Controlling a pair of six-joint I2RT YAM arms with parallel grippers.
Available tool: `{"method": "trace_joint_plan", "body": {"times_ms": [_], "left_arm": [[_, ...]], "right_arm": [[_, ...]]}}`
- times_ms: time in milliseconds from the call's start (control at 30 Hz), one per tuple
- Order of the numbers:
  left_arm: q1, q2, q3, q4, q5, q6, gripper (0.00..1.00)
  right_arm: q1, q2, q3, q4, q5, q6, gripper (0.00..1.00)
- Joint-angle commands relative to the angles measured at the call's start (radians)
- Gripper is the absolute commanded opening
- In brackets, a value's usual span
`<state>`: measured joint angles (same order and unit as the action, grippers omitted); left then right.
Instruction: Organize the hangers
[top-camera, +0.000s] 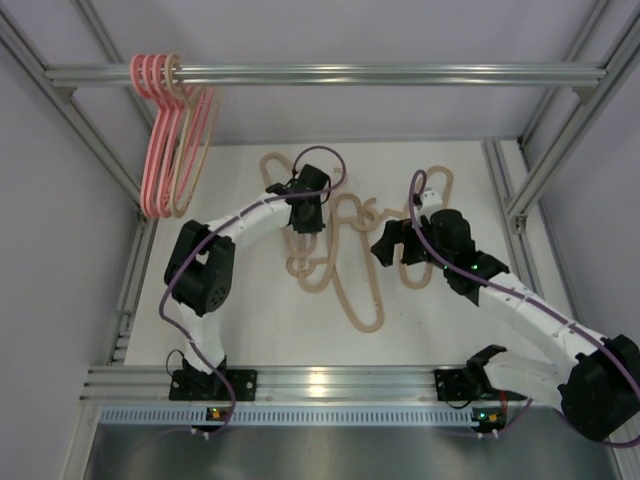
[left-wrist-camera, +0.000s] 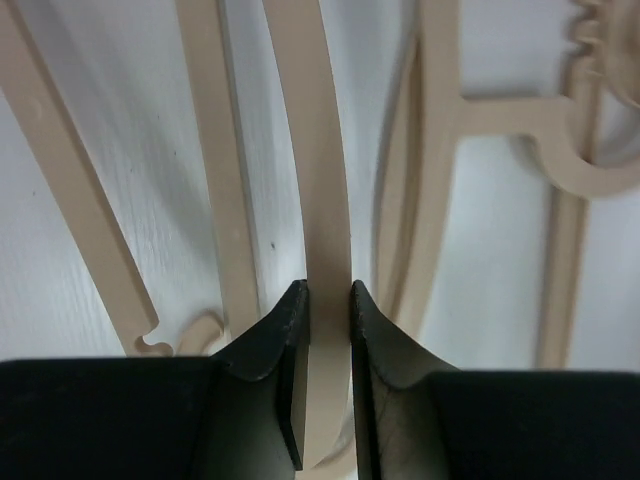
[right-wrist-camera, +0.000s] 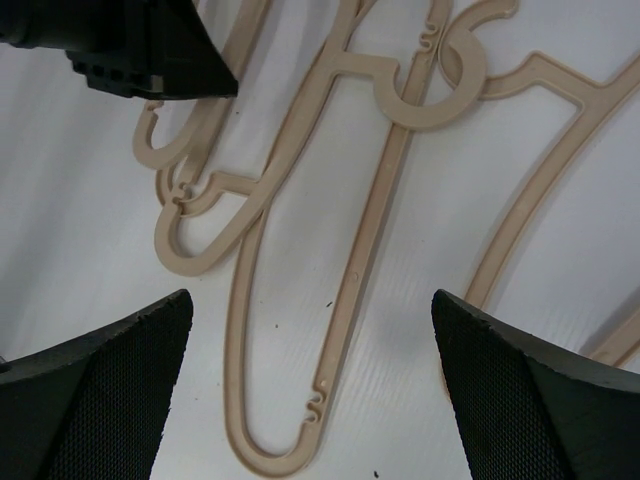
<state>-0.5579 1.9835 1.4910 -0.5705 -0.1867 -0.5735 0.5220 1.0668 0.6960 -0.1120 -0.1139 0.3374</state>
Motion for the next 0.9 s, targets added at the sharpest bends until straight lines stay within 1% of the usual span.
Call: {"method": "trace_joint_plan", "body": {"times_ms": [0, 67, 200, 300, 400, 567, 667, 700, 867], "left_arm": [[-0.013, -0.234, -0.037, 0.017, 0.090, -0.002, 0.00], [-0.017, -0.287, -0.075, 0.017, 0.127, -0.008, 0.00], [-0.028, -0.402, -0.136, 0.017, 0.286, -0.017, 0.00], [-0.039, -0.478, -0.179, 0.015, 0.349, -0.034, 0.00], [-0.046, -0.550, -0.212, 0.017, 0.365, -0.042, 0.00], [-0.051, -0.626, -0.244, 0.015, 0.388, -0.054, 0.00], [-0.057, -0.655, -0.259, 0.015, 0.392, -0.045, 0.00], [-0.059, -0.669, -0.264, 0.015, 0.392, -0.040, 0.00], [-0.073, -0.689, -0.293, 0.018, 0.368, -0.003, 0.00]], "right_arm": [[-0.020, -0.019, 0.065, 0.058, -0.032, 0.005, 0.99], [-0.020, -0.013, 0.092, 0.063, -0.039, 0.000, 0.99], [-0.020, 0.002, 0.152, 0.072, -0.065, -0.032, 1.00], [-0.023, 0.008, 0.180, 0.103, -0.092, -0.073, 0.99], [-0.031, 0.025, 0.198, 0.193, -0.137, -0.077, 0.99], [-0.034, 0.073, 0.218, 0.319, -0.171, -0.022, 0.94], [-0.040, 0.117, 0.270, 0.328, -0.144, 0.032, 0.89], [-0.043, 0.136, 0.296, 0.327, -0.121, 0.069, 0.85], [-0.046, 0.170, 0.358, 0.298, -0.043, 0.170, 0.75]]}}
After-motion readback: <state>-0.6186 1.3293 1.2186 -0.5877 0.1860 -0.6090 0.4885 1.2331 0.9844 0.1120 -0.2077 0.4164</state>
